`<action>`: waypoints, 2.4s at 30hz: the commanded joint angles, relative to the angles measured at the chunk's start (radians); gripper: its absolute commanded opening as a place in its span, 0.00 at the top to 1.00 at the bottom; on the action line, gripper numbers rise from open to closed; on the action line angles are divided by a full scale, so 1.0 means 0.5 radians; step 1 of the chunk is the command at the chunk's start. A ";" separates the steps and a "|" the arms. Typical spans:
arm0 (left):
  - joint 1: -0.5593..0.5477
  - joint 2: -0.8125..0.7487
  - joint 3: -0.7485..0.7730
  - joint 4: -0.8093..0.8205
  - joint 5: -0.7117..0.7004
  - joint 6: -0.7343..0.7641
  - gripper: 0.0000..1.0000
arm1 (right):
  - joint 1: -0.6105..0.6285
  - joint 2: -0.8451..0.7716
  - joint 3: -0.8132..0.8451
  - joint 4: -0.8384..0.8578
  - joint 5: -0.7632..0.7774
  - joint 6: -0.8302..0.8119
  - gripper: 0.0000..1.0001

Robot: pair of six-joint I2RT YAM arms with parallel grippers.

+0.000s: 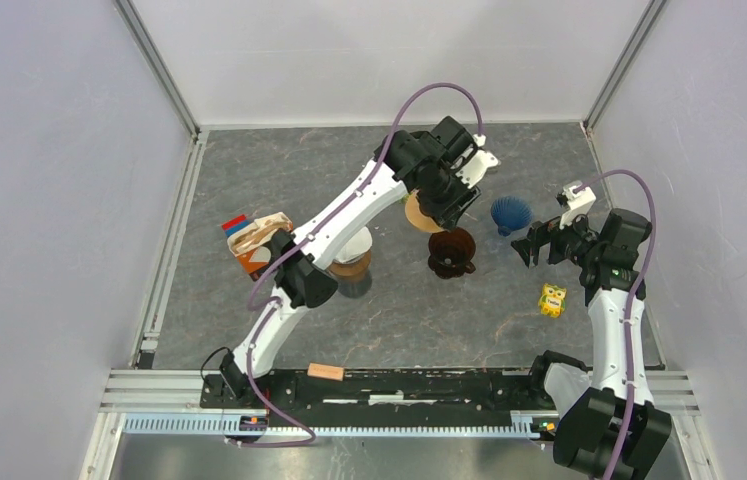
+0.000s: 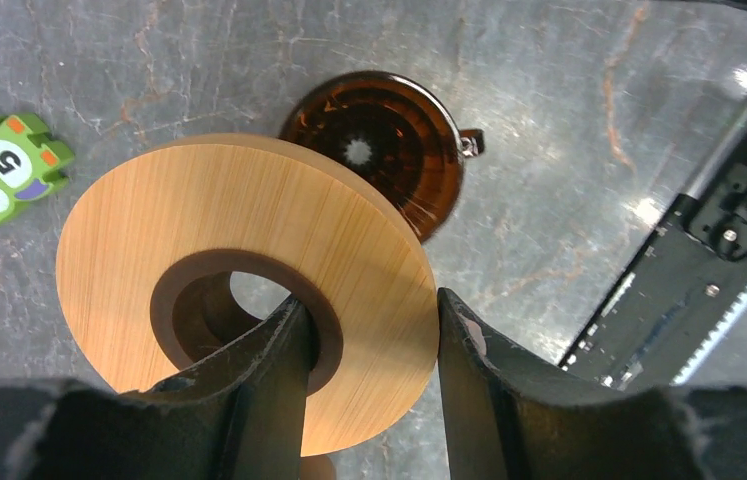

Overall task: Place the coffee filter in the dripper
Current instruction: Place the dripper holder onto the coffee server.

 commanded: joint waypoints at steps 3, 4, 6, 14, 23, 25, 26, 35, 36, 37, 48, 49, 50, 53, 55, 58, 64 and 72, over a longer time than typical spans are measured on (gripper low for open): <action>0.081 -0.328 -0.101 0.045 0.230 -0.128 0.98 | -0.007 -0.015 0.008 0.067 -0.043 0.006 0.02; 0.092 -0.335 -0.110 0.050 0.236 -0.139 0.98 | -0.005 -0.017 0.008 0.070 -0.043 0.009 0.02; 0.117 -0.362 -0.169 0.074 0.319 -0.175 0.98 | -0.005 -0.013 -0.002 0.076 -0.042 0.018 0.02; 0.116 -0.498 -0.529 0.344 0.283 -0.275 0.98 | -0.003 -0.007 -0.003 0.086 -0.036 0.028 0.02; 0.026 -0.607 -0.861 0.541 0.052 -0.234 0.98 | -0.003 -0.007 -0.059 0.143 -0.063 0.059 0.02; -0.003 -0.646 -0.970 0.617 0.020 -0.228 0.98 | -0.005 -0.007 -0.069 0.151 -0.066 0.062 0.02; -0.007 -0.662 -1.021 0.663 0.017 -0.228 0.98 | -0.004 -0.007 -0.069 0.153 -0.068 0.062 0.02; -0.080 -0.599 -1.044 0.779 -0.069 -0.122 0.98 | -0.003 -0.037 -0.115 0.157 -0.049 0.026 0.02; -0.096 -0.591 -1.044 0.790 -0.083 -0.115 0.98 | -0.003 -0.035 -0.116 0.159 -0.049 0.023 0.02; -0.110 -0.579 -1.040 0.799 -0.089 -0.109 0.98 | -0.004 -0.034 -0.118 0.159 -0.049 0.020 0.02; -0.175 -0.335 -0.797 0.719 -0.101 -0.060 0.98 | -0.007 -0.055 -0.134 0.166 0.004 0.004 0.02; -0.175 -0.311 -0.779 0.717 -0.102 -0.058 0.98 | -0.004 -0.059 -0.135 0.166 0.004 0.003 0.02; -0.174 -0.280 -0.736 0.697 -0.101 -0.056 0.98 | -0.006 -0.064 -0.140 0.164 0.004 0.001 0.02; -0.176 -0.155 -0.556 0.572 -0.086 -0.051 0.98 | -0.007 -0.067 -0.137 0.158 0.004 -0.007 0.02; -0.176 -0.091 -0.468 0.519 -0.080 -0.052 0.98 | -0.006 -0.068 -0.140 0.159 0.007 -0.009 0.02; -0.174 -0.028 -0.383 0.473 -0.086 -0.050 0.98 | -0.008 -0.072 -0.135 0.154 0.013 -0.009 0.02; -0.188 0.024 -0.377 0.404 -0.112 -0.076 0.98 | -0.017 -0.071 -0.131 0.158 0.052 -0.015 0.02; -0.234 0.014 -0.421 0.405 -0.137 -0.093 0.98 | -0.058 -0.037 -0.118 0.156 0.086 0.006 0.02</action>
